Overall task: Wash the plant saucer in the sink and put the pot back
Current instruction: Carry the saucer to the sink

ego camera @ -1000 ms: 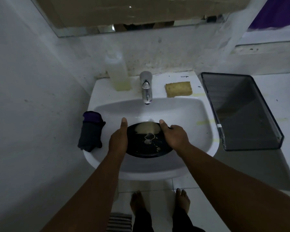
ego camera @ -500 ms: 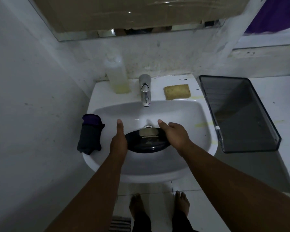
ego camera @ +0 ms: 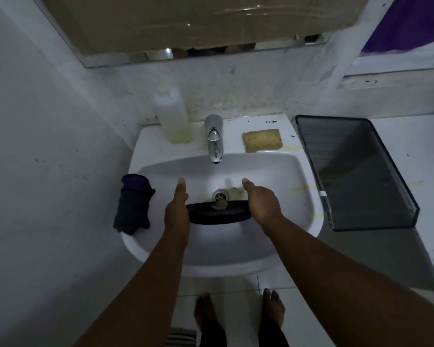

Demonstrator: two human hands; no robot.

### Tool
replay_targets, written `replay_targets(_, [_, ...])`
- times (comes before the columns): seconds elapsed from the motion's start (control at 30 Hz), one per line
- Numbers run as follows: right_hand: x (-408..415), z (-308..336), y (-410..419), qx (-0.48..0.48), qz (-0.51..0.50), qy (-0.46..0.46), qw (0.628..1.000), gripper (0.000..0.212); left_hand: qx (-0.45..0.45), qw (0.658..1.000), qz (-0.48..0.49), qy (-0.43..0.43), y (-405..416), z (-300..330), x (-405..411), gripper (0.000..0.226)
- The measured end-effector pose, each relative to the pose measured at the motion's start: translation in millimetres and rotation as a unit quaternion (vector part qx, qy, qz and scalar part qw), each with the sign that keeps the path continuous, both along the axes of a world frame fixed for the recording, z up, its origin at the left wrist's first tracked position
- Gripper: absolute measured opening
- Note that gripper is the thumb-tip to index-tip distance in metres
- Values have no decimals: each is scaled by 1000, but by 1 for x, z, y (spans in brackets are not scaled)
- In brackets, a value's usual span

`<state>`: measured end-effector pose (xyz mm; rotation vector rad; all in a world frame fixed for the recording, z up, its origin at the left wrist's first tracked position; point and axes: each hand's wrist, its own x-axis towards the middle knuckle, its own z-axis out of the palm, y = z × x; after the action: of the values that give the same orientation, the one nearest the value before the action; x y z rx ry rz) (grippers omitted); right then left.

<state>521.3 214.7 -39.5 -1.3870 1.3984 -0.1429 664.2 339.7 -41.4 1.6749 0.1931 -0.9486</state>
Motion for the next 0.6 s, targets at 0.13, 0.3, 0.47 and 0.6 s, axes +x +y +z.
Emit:
replay_targets(0.13, [1,8,-3,19,-30,4,999,65,-8,998,-45,-53,1,6,-5,56])
replay_targets(0.3, [3,10,4,-11,-45,-55,997,54,47,996,-34,-71,1,5,-9,71])
replay_targets(0.47, [3,6,16,-97,-20,-95,990,43,101,994,19,-39,-5,5,-7,90])
replay_targets(0.6, [7,8,9,-105,-13,-21,994,62,96,993,-10,-67,-11,6,-8,81])
